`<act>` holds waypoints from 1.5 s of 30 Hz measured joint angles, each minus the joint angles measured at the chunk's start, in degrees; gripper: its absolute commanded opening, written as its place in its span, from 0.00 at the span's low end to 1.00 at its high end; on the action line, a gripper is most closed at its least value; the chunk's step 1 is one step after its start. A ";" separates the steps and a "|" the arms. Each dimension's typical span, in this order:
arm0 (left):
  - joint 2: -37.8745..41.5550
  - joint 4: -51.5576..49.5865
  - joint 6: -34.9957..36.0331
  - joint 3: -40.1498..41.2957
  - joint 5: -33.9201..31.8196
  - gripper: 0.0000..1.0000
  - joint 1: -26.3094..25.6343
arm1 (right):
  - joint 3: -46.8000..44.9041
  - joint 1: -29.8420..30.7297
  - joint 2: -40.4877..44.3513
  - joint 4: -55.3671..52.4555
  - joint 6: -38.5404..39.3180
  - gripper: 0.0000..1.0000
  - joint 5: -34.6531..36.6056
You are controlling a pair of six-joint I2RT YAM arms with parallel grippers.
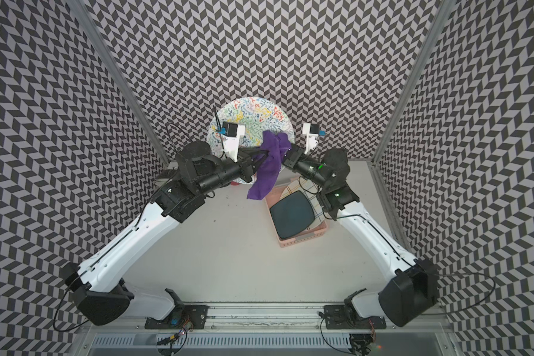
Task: Wipe the wet plate dry
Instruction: Wipe the plate with towel.
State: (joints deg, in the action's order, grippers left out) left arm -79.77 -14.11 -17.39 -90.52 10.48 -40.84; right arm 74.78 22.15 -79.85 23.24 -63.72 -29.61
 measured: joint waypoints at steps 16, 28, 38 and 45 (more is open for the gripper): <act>6.93 35.39 -44.68 18.56 22.01 0.00 30.73 | -15.41 -6.10 10.19 17.40 -12.17 0.00 -0.26; -1.25 74.73 -77.40 19.12 25.27 0.00 25.22 | -15.56 -2.21 3.93 31.50 -21.29 0.00 -7.48; -7.56 78.49 -79.71 15.50 20.98 0.00 12.52 | -5.33 3.91 -2.71 35.19 -20.02 0.00 -9.42; -9.90 79.87 -82.31 12.74 18.47 0.00 11.91 | -0.98 -5.25 -4.17 36.94 -22.58 0.00 -7.23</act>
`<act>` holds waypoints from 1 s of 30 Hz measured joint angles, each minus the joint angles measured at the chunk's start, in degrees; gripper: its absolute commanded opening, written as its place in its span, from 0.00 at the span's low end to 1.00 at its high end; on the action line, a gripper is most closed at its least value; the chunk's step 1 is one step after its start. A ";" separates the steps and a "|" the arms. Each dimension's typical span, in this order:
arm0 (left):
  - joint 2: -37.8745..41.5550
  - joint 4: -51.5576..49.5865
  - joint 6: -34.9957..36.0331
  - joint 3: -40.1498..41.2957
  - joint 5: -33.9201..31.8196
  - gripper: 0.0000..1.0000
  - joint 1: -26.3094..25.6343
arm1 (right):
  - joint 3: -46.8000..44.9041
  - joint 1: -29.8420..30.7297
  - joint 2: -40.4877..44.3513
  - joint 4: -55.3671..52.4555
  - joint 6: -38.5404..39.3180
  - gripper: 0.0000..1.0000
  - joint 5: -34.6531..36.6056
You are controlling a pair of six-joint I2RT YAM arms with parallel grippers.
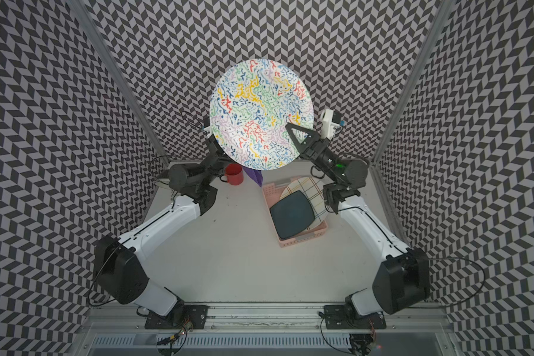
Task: Wipe the wet plate dry
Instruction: Wipe the plate with towel.
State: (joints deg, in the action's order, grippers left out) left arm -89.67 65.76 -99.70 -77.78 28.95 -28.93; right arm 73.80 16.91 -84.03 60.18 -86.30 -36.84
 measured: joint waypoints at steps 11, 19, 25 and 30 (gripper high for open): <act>-7.13 5.86 -4.55 -10.51 -4.68 0.00 -2.78 | -4.37 7.82 4.09 -1.66 7.63 0.00 -2.62; -7.21 5.46 -2.12 -8.17 -3.61 0.00 -8.46 | 5.40 2.64 2.12 -4.57 8.72 0.00 -1.55; 3.28 -10.93 10.93 0.68 -0.74 0.00 -7.10 | 4.76 -4.42 2.82 -5.79 6.05 0.00 0.66; 14.34 -40.52 33.05 -0.02 -1.75 0.00 -7.21 | 0.79 -8.52 7.37 -14.23 7.76 0.00 5.57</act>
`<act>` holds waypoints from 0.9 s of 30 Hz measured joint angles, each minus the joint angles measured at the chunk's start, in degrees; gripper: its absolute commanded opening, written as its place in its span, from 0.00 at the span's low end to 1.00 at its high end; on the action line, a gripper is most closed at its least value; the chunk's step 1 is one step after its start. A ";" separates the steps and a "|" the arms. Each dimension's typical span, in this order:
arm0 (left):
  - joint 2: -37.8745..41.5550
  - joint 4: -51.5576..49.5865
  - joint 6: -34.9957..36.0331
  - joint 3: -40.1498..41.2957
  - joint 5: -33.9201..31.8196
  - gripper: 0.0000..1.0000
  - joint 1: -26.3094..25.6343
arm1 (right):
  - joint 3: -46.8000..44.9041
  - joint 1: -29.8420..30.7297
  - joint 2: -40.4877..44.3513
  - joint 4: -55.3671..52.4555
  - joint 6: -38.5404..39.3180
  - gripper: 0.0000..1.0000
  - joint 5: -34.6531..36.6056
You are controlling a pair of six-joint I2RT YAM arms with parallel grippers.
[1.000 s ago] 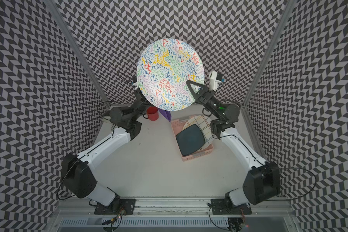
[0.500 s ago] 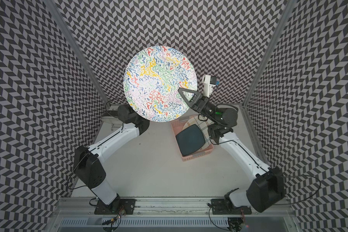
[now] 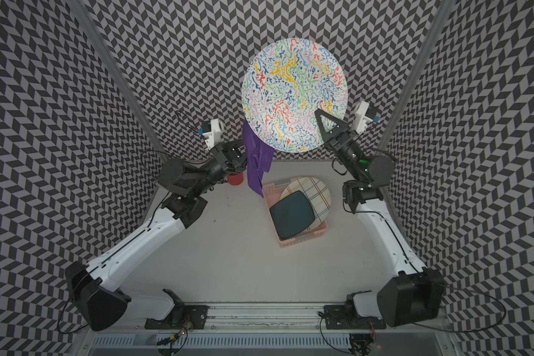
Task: Wipe the wet plate dry
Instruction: Wipe the plate with towel.
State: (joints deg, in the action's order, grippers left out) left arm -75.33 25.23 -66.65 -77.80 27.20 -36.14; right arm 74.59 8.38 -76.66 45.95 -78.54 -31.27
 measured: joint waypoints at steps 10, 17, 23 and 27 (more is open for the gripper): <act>0.52 -29.27 26.40 -14.71 -8.68 0.00 -2.58 | -4.13 2.29 1.86 -18.58 12.50 0.00 3.04; -6.95 -42.51 31.45 -20.87 -20.02 0.00 -0.15 | -4.37 7.06 3.21 -20.24 18.60 0.00 2.93; -10.69 -46.75 34.58 -28.85 -19.87 0.00 6.01 | -10.01 13.55 7.56 -23.67 25.22 0.00 4.59; -14.34 -47.47 39.12 -36.33 -15.39 0.00 4.26 | -11.02 18.99 8.39 -25.29 27.10 0.00 3.87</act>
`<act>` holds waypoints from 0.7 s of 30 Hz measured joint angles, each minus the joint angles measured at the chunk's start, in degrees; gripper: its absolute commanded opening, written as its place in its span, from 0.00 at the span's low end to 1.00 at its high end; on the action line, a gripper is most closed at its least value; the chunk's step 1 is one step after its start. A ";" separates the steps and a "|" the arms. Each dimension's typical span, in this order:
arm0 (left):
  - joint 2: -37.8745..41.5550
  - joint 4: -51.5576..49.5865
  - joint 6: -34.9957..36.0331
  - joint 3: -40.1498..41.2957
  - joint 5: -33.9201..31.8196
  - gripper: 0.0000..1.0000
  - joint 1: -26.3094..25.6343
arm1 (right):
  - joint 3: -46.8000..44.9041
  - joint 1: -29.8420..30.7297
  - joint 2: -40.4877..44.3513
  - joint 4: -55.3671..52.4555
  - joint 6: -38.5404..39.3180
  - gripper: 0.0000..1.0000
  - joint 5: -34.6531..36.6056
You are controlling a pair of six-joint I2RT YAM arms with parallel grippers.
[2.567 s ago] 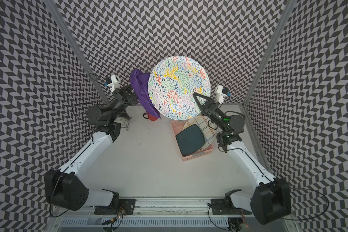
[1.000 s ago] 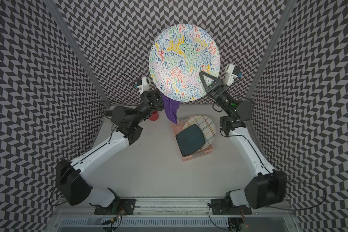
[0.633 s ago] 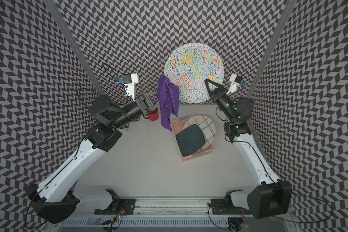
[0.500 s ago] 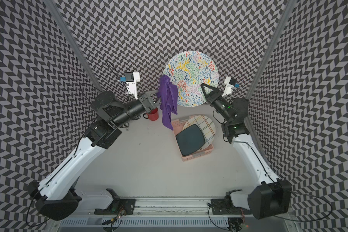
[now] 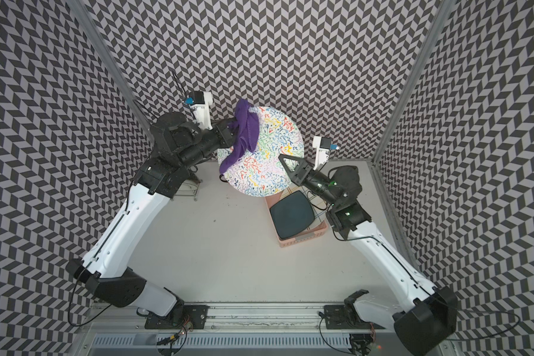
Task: Wipe the wet plate dry
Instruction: Wipe the plate with towel.
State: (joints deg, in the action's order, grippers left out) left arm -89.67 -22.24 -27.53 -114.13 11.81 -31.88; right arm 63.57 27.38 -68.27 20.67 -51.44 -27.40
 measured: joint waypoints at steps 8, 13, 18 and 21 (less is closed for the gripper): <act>-2.89 -1.27 6.14 1.18 3.32 0.00 -8.55 | 7.54 -6.49 -3.37 -1.92 -4.31 0.00 -0.28; 1.09 -3.19 3.43 5.97 5.95 0.00 0.87 | 5.73 -8.55 -2.69 -0.50 -5.66 0.00 1.01; 1.77 -3.65 2.14 4.09 5.68 0.00 4.68 | 1.77 -2.40 -1.20 -0.96 -5.29 0.00 0.20; -0.48 -4.07 3.48 0.59 4.15 0.00 -1.16 | 1.90 -0.76 -1.27 -1.01 -5.29 0.00 -1.05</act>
State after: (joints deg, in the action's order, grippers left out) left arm -90.15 -26.30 -24.05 -113.54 15.97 -33.04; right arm 65.47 26.61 -69.54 19.66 -56.73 -28.45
